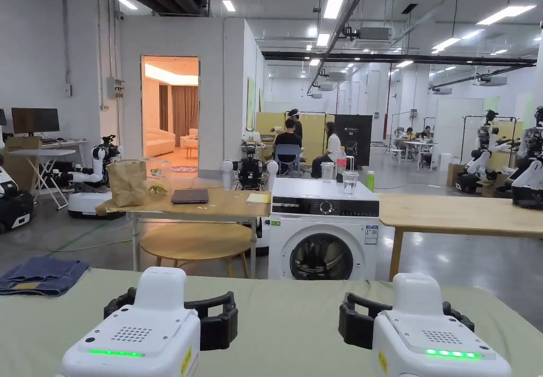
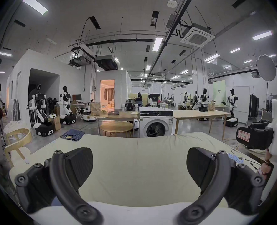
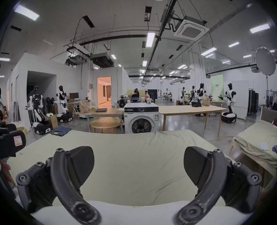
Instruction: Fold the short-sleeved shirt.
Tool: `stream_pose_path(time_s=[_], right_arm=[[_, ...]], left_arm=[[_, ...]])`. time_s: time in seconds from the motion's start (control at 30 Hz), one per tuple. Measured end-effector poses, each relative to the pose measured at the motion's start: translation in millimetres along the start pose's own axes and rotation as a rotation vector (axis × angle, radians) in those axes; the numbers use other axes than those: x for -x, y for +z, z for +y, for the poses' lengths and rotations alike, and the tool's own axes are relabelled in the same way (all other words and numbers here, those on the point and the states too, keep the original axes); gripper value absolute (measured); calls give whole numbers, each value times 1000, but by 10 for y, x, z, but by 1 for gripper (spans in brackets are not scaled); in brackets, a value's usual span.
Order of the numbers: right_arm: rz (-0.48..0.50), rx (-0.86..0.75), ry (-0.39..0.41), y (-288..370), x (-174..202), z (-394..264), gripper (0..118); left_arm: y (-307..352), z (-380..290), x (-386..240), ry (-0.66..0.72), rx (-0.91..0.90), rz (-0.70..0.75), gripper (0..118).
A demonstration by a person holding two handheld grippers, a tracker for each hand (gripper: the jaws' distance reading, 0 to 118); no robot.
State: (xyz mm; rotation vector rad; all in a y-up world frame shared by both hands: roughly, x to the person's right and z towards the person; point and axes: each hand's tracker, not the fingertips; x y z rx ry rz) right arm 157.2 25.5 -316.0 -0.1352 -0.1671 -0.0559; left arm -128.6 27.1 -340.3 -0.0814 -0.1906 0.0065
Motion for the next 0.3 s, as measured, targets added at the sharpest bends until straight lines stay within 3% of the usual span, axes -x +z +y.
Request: stream_pose_path(time_s=[0.13, 0.3], right_arm=[[5, 15, -31, 0, -24, 6, 111], [-32, 14, -2, 9, 4, -4, 111]], left_arm=[[10, 6, -10, -2, -8, -3, 114], [24, 28, -30, -4, -13, -9, 114]])
